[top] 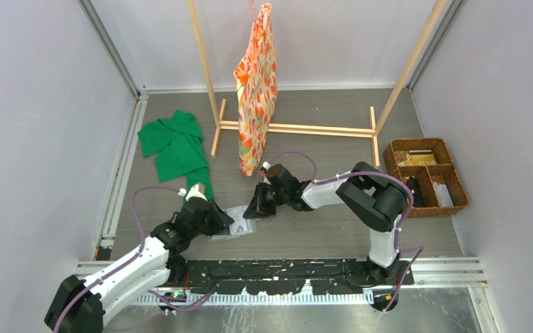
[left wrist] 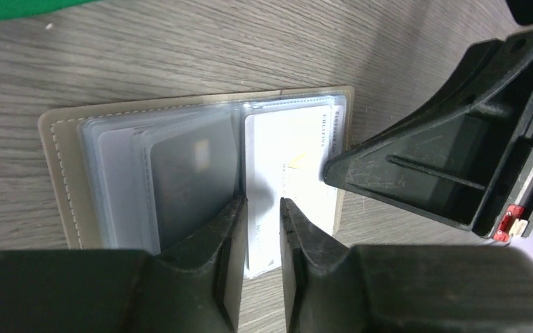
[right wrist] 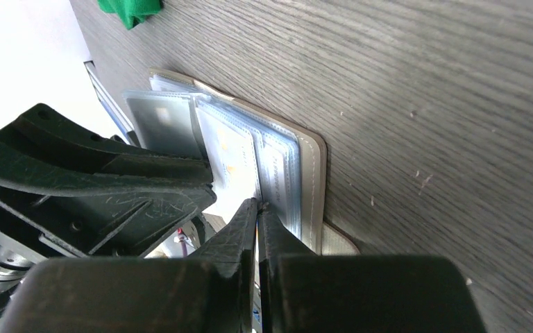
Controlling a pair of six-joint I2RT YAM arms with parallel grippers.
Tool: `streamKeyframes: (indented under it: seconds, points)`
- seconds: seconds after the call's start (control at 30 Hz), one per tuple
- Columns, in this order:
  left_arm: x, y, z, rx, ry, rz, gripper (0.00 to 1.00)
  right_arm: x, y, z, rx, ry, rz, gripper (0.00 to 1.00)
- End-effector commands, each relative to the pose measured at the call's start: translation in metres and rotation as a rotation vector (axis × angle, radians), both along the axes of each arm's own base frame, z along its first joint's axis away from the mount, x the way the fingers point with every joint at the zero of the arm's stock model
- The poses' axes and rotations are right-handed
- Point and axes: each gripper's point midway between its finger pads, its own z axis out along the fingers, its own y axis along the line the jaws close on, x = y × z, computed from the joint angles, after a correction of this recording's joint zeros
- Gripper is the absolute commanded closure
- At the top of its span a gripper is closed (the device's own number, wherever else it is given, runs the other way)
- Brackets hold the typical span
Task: Take the credit cards out of the card holder
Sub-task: Remove the credit card from the card holder.
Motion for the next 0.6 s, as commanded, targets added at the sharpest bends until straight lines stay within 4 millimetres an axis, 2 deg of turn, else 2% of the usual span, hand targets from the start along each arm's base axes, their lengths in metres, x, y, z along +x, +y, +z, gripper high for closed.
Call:
streamKeyframes:
  seconds: [0.0,0.07,0.1,0.33,0.43,0.57]
  points:
    - [-0.016,0.011,-0.022,0.065,0.08,-0.014,0.83,-0.007,0.005,-0.004,-0.013,-0.006,0.03,0.93]
    - [-0.014,0.011,-0.017,0.068,0.07,-0.014,0.97,-0.008,0.004,-0.005,-0.016,-0.003,0.03,0.93]
    - [-0.013,0.011,-0.015,0.069,0.065,-0.015,0.99,-0.008,0.004,-0.004,-0.014,-0.007,0.031,0.93]
    - [-0.01,0.007,-0.004,0.047,0.039,-0.023,0.99,-0.009,0.003,-0.004,-0.016,-0.009,0.029,0.93]
    - [-0.006,0.007,0.013,0.06,0.014,-0.028,0.99,-0.006,-0.003,-0.003,-0.028,-0.02,0.01,0.93]
    - [-0.002,0.023,0.03,0.15,0.006,0.001,0.99,-0.002,-0.018,-0.009,-0.058,-0.023,-0.031,0.95]
